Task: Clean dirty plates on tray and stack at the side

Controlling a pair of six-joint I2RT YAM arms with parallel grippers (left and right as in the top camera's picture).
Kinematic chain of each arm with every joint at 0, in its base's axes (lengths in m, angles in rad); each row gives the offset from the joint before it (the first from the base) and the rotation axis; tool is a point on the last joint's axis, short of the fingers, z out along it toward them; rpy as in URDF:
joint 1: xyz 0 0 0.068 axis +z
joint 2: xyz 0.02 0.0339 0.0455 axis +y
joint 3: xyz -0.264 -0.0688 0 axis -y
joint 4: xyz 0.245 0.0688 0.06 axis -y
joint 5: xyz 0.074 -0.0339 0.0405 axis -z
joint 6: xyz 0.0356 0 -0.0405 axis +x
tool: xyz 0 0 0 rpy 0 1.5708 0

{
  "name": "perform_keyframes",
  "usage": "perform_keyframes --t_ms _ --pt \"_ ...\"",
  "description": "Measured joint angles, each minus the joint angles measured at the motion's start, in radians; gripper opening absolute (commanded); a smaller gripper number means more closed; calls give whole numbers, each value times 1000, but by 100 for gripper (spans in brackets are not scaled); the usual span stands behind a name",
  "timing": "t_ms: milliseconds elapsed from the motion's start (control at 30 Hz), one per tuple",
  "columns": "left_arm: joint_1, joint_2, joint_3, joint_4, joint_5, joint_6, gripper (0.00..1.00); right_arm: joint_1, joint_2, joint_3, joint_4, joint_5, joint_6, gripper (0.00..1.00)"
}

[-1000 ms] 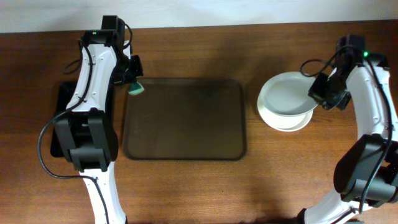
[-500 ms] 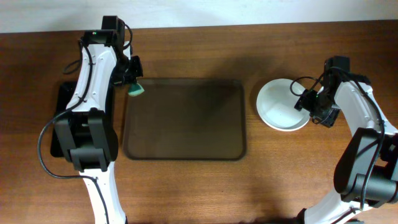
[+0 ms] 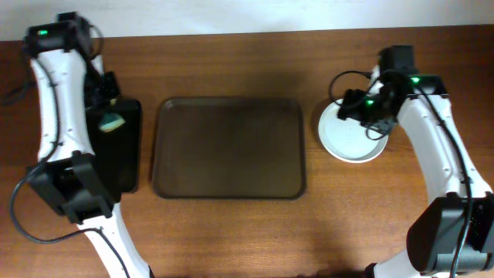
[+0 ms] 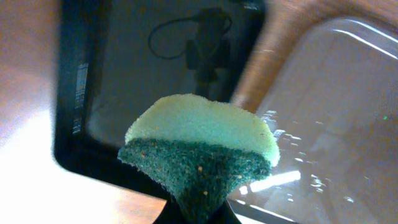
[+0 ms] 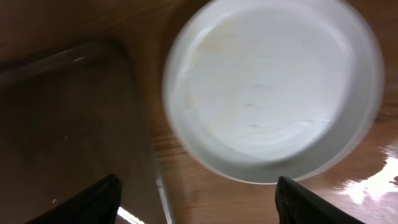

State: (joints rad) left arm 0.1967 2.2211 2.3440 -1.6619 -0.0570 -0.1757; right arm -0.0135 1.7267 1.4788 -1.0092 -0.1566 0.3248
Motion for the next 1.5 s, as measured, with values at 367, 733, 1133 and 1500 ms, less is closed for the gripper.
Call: perform_keyframes --t_ms 367,733,1133,1500 --pt "75 -9 -389 302 -49 18 87 123 1 1 44 -1 -8 81" --pt "75 -9 -431 325 -53 22 99 123 1 1 18 1 -11 80" --pt "75 -269 -121 225 -21 27 99 123 -14 128 -113 18 -46 84" --pt "75 -381 -109 207 -19 27 99 123 -294 444 -330 163 -119 98"
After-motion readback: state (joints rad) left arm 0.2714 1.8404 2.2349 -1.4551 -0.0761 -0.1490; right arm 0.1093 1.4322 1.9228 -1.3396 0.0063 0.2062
